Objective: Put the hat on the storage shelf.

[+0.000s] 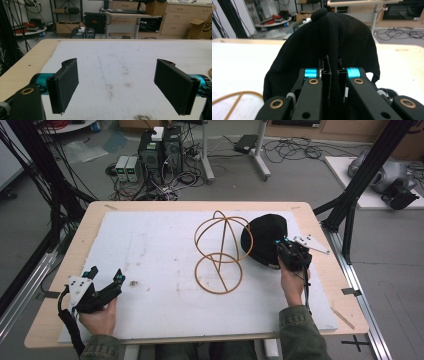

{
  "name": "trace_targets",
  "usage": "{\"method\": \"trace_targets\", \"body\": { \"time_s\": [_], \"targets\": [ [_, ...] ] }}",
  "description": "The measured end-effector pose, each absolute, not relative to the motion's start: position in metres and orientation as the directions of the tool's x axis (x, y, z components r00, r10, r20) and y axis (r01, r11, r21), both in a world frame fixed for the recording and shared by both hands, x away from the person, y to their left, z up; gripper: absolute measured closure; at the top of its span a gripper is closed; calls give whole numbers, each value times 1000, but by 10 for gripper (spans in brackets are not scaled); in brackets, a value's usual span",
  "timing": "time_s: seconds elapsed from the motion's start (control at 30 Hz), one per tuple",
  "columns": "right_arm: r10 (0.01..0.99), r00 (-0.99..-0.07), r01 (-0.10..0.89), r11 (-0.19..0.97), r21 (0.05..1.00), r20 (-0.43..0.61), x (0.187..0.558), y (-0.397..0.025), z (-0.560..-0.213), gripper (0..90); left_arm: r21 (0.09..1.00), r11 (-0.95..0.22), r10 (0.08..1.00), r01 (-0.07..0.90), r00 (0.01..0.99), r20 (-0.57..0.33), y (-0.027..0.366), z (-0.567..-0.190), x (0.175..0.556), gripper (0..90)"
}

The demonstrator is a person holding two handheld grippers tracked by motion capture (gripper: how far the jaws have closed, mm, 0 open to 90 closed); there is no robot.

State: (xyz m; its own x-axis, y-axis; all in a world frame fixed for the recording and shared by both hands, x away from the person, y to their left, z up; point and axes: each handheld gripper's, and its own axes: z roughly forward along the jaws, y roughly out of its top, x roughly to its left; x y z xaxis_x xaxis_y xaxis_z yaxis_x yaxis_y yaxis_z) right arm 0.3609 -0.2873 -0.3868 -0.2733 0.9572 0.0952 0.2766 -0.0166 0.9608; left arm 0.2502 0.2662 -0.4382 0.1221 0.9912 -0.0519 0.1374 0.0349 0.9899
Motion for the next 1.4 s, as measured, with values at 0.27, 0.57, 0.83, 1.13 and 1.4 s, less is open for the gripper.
{"method": "trace_targets", "body": {
  "time_s": [0.27, 0.57, 0.83, 1.13, 1.4],
  "targets": [
    [950, -279, 237, -73, 969, 140, 355, -292, -374, 878, 990, 34, 991, 135, 122, -51, 266, -438, 250, 199],
    [952, -266, 168, -107, 980, 149, 345, -297, -359, 878, 990, 31, 992, 138, 119, -47, 266, -438, 250, 199],
    [955, -255, 124, -125, 984, 154, 340, -302, -352, 878, 990, 32, 992, 137, 116, -48, 266, -438, 250, 198],
    [952, -248, 98, -160, 982, 179, 337, -310, -348, 877, 990, 33, 991, 137, 125, -50, 265, -439, 250, 198],
    [945, -269, 53, -180, 982, 188, 331, -314, -338, 876, 990, 36, 991, 136, 124, -53, 266, -438, 250, 199]
  ]
}}
